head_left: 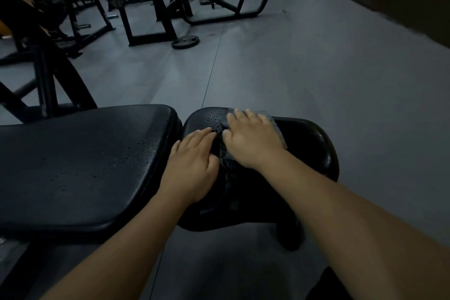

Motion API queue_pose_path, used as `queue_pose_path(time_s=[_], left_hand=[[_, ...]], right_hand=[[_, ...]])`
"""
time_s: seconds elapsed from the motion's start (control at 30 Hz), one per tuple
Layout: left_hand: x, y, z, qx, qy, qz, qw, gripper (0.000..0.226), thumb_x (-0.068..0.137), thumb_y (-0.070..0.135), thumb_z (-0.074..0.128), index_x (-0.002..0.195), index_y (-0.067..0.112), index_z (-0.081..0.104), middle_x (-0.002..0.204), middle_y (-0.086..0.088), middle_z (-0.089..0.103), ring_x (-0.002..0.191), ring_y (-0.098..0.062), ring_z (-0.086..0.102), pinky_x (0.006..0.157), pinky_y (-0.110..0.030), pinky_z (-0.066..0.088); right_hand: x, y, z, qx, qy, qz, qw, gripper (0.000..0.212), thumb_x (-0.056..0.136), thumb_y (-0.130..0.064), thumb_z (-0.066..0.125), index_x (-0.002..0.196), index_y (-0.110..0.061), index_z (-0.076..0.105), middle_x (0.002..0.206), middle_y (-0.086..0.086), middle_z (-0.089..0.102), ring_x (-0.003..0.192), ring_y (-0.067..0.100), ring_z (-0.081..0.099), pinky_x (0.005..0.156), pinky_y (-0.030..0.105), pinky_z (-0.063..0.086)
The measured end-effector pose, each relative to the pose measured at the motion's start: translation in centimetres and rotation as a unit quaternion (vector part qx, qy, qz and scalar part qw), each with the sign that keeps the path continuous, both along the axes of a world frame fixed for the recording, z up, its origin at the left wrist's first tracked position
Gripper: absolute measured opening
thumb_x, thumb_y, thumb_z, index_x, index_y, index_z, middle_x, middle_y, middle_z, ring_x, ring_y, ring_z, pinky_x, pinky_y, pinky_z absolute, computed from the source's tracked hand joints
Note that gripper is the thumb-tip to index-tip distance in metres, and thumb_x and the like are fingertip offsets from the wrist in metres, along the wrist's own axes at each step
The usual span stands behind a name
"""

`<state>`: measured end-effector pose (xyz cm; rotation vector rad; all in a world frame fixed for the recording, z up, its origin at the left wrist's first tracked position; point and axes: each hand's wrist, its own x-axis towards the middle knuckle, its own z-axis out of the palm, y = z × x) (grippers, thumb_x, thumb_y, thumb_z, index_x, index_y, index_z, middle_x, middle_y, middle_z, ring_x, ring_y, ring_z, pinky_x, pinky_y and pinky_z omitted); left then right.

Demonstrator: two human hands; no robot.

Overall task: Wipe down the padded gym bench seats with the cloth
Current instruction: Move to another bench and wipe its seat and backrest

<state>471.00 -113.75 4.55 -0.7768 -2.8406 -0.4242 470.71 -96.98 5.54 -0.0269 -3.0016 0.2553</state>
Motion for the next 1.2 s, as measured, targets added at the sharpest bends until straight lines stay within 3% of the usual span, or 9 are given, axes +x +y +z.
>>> queue_pose_path(time_s=[0.17,0.3,0.37,0.57,0.77,0.87,0.97,1.13,1.2], left_hand=[[0.8,-1.0,-0.1,-0.023,-0.012,-0.001,1.0,0.073,0.087,0.048,0.014,0.15,0.023,0.04,0.16,0.005,0.032,0.148,-0.013,0.026,0.119,-0.045,0.026],[0.7,-1.0,0.0,-0.021,-0.016,0.004,1.0,0.06,0.095,0.043,0.03,0.15,0.021,0.04,0.16,0.004,0.033,0.148,-0.015,0.026,0.121,-0.039,0.023],[0.9,-0.9,-0.2,-0.004,-0.002,0.011,1.0,0.064,0.091,0.044,0.024,0.147,0.019,0.045,0.156,0.002,0.039,0.145,-0.017,0.032,0.119,-0.041,0.027],[0.6,-0.8,-0.4,0.028,0.009,0.014,0.999,0.067,0.088,0.04,0.022,0.144,0.016,0.049,0.152,0.001,0.044,0.142,-0.016,0.035,0.119,-0.039,0.027],[0.8,-1.1,0.1,0.037,-0.02,0.0,0.999,0.061,0.091,0.035,0.032,0.146,0.015,0.047,0.154,-0.001,0.041,0.143,-0.015,0.032,0.121,-0.033,0.022],[0.7,-2.3,0.3,0.016,-0.022,0.007,1.0,0.065,0.092,0.045,0.032,0.146,0.012,0.046,0.155,-0.004,0.041,0.145,-0.019,0.031,0.121,-0.034,0.021],[0.7,-3.0,0.1,-0.017,-0.018,0.001,1.0,0.074,0.091,0.055,0.024,0.149,0.012,0.042,0.158,-0.005,0.037,0.146,-0.022,0.03,0.122,-0.037,0.022],[1.0,-3.0,-0.1,-0.025,-0.02,0.001,1.0,0.069,0.095,0.052,0.025,0.152,0.016,0.036,0.161,-0.002,0.031,0.148,-0.02,0.025,0.12,-0.042,0.024],[1.1,-3.5,-0.2,-0.018,-0.024,0.0,1.0,0.069,0.094,0.054,0.024,0.152,0.017,0.037,0.16,0.0,0.031,0.148,-0.019,0.026,0.119,-0.044,0.026]], right_hand=[[7.4,2.4,-0.4,-0.012,0.011,0.136,0.991,0.075,0.091,-0.054,0.004,0.157,-0.028,0.026,0.166,-0.007,0.018,0.153,0.014,0.013,0.125,0.036,0.008],[1.8,4.5,-0.3,0.002,-0.029,0.021,0.999,0.061,0.102,-0.051,0.019,0.158,-0.027,0.025,0.166,-0.002,0.021,0.152,0.019,0.018,0.123,0.041,0.013],[-0.3,2.1,-0.1,0.009,-0.031,-0.009,0.999,0.062,0.102,-0.052,0.021,0.158,-0.024,0.021,0.166,0.0,0.019,0.152,0.022,0.018,0.122,0.046,0.014],[7.3,3.1,0.1,-0.002,-0.001,0.151,0.988,0.075,0.091,-0.059,0.002,0.158,-0.032,0.021,0.166,-0.01,0.012,0.154,0.012,0.008,0.124,0.034,0.004],[-0.3,0.9,0.2,0.018,-0.018,-0.008,1.0,0.057,0.101,-0.053,0.023,0.149,-0.024,0.036,0.162,0.003,0.029,0.147,0.025,0.027,0.118,0.046,0.021],[1.7,-2.0,-0.1,0.005,-0.011,0.083,0.996,0.06,0.103,-0.052,0.02,0.156,-0.025,0.025,0.167,0.001,0.015,0.153,0.023,0.011,0.123,0.045,0.009],[6.2,0.5,-0.2,-0.008,-0.006,0.166,0.986,0.072,0.093,-0.058,0.002,0.158,-0.033,0.021,0.167,-0.008,0.012,0.154,0.016,0.008,0.125,0.039,0.006],[0.4,1.5,-0.3,0.021,-0.04,0.024,0.999,0.061,0.101,-0.05,0.018,0.158,-0.029,0.019,0.167,0.002,0.014,0.153,0.022,0.013,0.123,0.045,0.011],[-1.0,-1.1,-0.2,0.018,-0.032,0.024,0.999,0.063,0.102,-0.049,0.021,0.159,-0.023,0.016,0.167,0.004,0.014,0.153,0.023,0.011,0.123,0.047,0.01]])
